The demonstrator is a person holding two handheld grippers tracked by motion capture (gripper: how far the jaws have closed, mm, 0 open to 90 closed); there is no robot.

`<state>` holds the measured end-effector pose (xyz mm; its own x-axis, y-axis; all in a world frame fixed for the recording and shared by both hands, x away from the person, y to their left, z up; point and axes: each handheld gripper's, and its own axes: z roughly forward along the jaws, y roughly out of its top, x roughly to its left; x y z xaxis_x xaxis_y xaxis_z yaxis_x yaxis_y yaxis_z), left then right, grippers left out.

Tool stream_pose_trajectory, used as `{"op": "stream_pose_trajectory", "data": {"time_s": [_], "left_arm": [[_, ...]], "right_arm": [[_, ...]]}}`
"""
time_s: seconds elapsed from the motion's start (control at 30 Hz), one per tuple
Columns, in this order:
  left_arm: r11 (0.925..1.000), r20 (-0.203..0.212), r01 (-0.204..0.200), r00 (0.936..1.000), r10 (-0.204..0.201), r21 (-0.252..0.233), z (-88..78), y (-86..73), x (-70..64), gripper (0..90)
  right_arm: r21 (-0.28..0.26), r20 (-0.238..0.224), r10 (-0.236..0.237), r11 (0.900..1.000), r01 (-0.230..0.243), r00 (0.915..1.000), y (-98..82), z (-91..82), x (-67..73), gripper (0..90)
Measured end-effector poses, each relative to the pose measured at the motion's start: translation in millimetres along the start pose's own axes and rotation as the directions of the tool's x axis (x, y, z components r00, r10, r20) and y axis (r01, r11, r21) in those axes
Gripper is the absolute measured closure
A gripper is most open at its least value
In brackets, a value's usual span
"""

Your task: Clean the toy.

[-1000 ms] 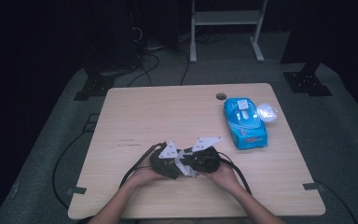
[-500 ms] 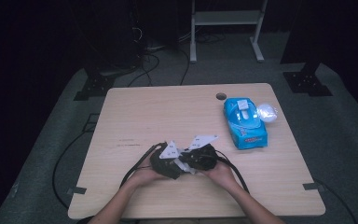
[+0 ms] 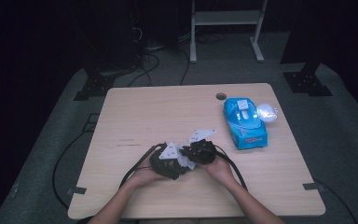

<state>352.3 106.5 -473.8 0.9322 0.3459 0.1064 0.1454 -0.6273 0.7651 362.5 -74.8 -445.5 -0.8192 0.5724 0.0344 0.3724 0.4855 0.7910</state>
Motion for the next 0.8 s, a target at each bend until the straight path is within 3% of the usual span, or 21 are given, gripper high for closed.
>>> {"op": "stream_pose_trajectory", "data": {"time_s": [0.1,0.17,0.27,0.37,0.53,0.6,0.73,0.8], "left_arm": [[1.0000,0.002,0.007,1.0000,-0.007,0.000,-0.6,-1.2,1.6,24.8],[0.9998,0.007,0.021,0.9998,-0.021,0.001,-0.5,-2.5,2.3,24.7],[0.9998,0.009,0.020,0.9998,-0.020,0.003,-0.5,-2.7,2.6,24.7],[0.9999,0.006,0.015,0.9999,-0.015,0.006,-0.5,-2.2,1.9,24.7],[0.9999,0.003,0.012,0.9999,-0.012,0.007,-0.5,-1.9,0.4,24.7],[0.9998,0.008,0.019,0.9998,-0.020,0.007,-1.2,-3.1,2.6,24.7],[1.0000,-0.001,0.003,1.0000,-0.003,0.009,-1.3,-2.5,1.3,24.8],[0.9999,-0.004,0.005,1.0000,-0.005,0.010,-1.3,-2.2,0.7,24.8]], "right_arm": [[0.004,0.000,0.023,1.000,-0.023,0.9997,-3.0,-1.5,-9.3,81.5],[0.018,0.053,0.019,1.000,-0.020,0.9984,-5.6,-6.2,-14.4,81.5],[0.027,0.061,0.040,0.999,-0.042,0.9973,-8.5,-11.7,-18.5,81.6],[0.026,0.069,0.022,0.999,-0.024,0.9974,-7.2,-10.3,-14.2,81.6],[-0.001,-0.018,0.011,1.000,-0.011,0.9998,-1.6,2.2,4.4,81.6],[0.001,0.001,-0.024,1.000,0.024,0.9997,-0.3,5.9,9.6,81.6],[-0.001,0.004,0.026,1.000,-0.026,0.9997,-2.7,0.7,-5.7,81.5],[0.008,0.065,0.030,1.000,-0.031,0.9974,-5.8,-6.2,-15.5,81.5]]}}
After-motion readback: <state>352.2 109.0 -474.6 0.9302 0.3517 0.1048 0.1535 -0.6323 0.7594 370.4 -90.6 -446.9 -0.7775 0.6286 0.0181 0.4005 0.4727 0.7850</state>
